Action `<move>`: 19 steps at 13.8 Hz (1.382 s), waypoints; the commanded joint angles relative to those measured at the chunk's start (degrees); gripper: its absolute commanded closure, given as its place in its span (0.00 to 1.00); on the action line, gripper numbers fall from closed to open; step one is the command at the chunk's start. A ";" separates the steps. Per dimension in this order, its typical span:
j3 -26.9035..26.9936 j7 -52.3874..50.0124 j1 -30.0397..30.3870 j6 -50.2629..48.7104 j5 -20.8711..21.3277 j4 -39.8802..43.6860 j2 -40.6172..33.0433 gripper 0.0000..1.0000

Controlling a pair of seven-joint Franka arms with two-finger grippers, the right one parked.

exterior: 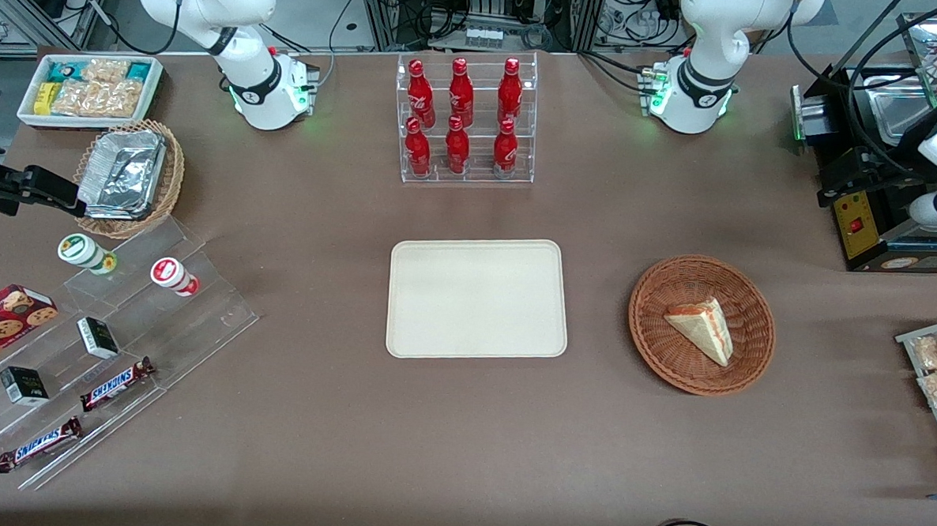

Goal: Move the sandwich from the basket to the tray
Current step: 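Move the left gripper over the wrapped sandwich in the wicker basket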

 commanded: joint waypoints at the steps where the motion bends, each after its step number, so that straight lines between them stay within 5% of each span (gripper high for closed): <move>1: -0.57 1.05 1.06 -0.20 2.02 -0.21 -0.01 0.00; 5: -0.57 0.26 1.06 2.68 3.44 -4.23 0.70 0.00; 16: -1.01 -25.03 0.36 57.04 2.21 -44.03 -1.68 0.00; 19: -1.18 -35.57 -2.00 62.88 2.03 -45.29 1.74 0.00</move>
